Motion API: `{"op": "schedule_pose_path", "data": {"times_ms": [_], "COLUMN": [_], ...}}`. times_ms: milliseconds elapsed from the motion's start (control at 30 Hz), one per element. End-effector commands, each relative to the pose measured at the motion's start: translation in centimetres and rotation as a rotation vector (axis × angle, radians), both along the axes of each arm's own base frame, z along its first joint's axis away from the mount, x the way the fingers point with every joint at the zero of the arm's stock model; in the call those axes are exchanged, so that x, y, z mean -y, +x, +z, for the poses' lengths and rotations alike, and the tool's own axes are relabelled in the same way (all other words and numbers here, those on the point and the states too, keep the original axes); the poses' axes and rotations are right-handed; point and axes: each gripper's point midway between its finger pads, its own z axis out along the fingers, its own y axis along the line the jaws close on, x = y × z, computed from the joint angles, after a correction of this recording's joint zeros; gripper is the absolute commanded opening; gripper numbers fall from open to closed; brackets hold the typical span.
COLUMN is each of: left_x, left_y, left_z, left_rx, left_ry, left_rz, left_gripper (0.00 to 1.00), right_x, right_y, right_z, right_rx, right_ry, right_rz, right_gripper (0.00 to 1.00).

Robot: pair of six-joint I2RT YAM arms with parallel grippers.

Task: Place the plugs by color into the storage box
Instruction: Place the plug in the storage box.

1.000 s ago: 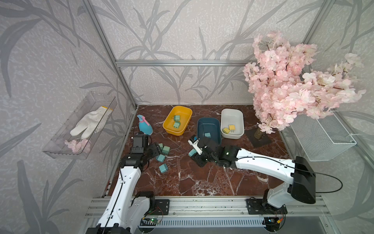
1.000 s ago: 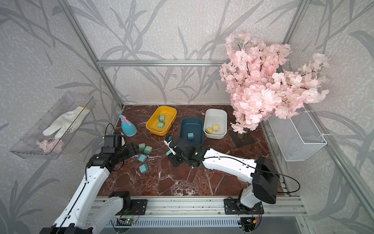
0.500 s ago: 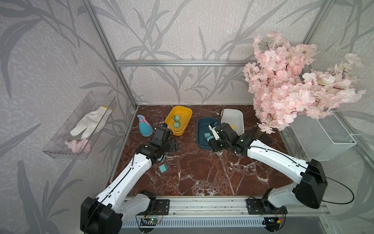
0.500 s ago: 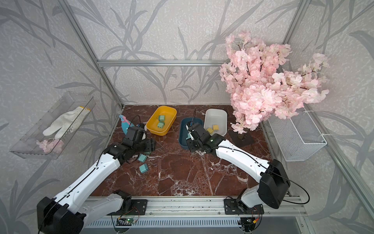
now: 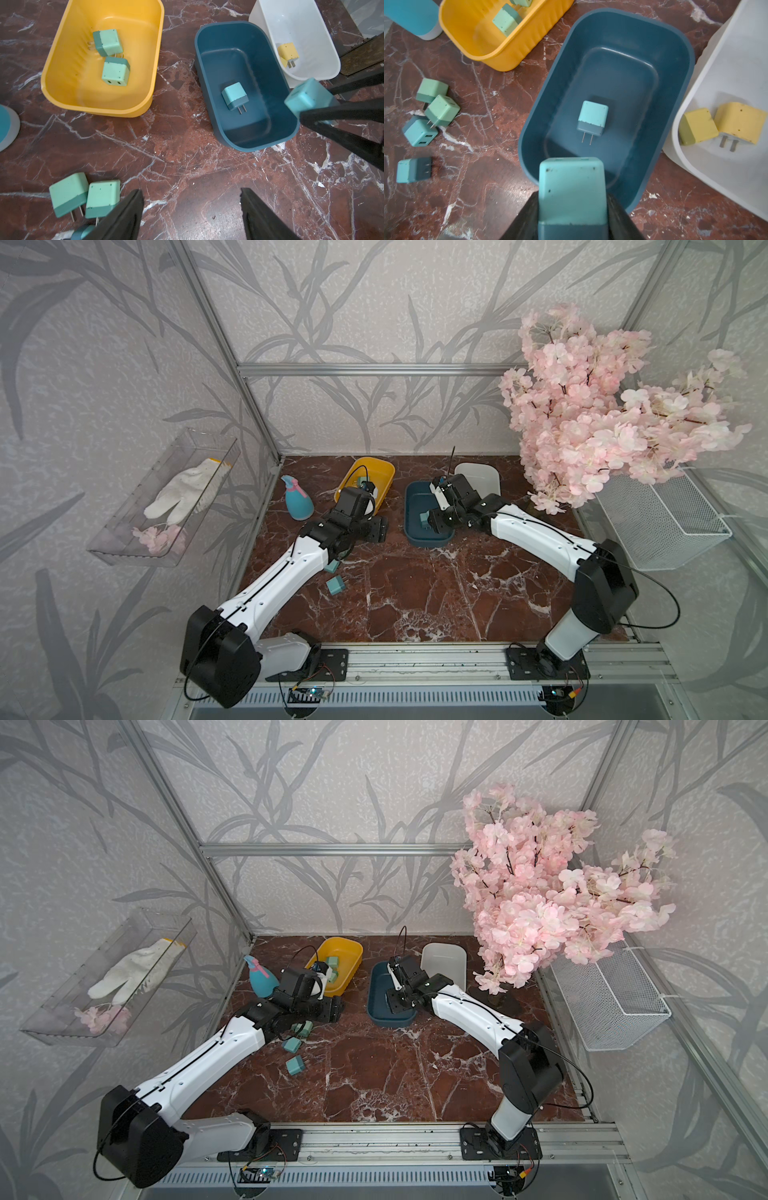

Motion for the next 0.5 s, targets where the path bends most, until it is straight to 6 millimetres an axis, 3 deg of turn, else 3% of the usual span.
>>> {"op": "schedule_pose_path", "data": {"times_ms": [0, 300, 467], "left_x": [1.7, 2.4, 2.0], "left_y": [1.4, 2.4, 2.1], "left_z": [1.0, -1.8, -2.8], "left_rx": [0.049, 0.007, -0.010], "left_ry": [-0.016, 0.044, 0.065], "left_rz": [-0.072, -0.129, -0.125], "left_gripper": [0.77, 0.77, 0.78], "right_x": [0.6, 1.1, 0.7], "right_y": [2.0, 6.6, 8.0], "right_z": [-1.3, -4.8, -6.6], "right_rx": [-0.027, -0.038, -0.068], "right_ry": [-0.011, -0.110, -0.159], "right_rz": [-0.032, -0.076, -0.075], "right_gripper": [0.46, 0.47, 0.48]}}
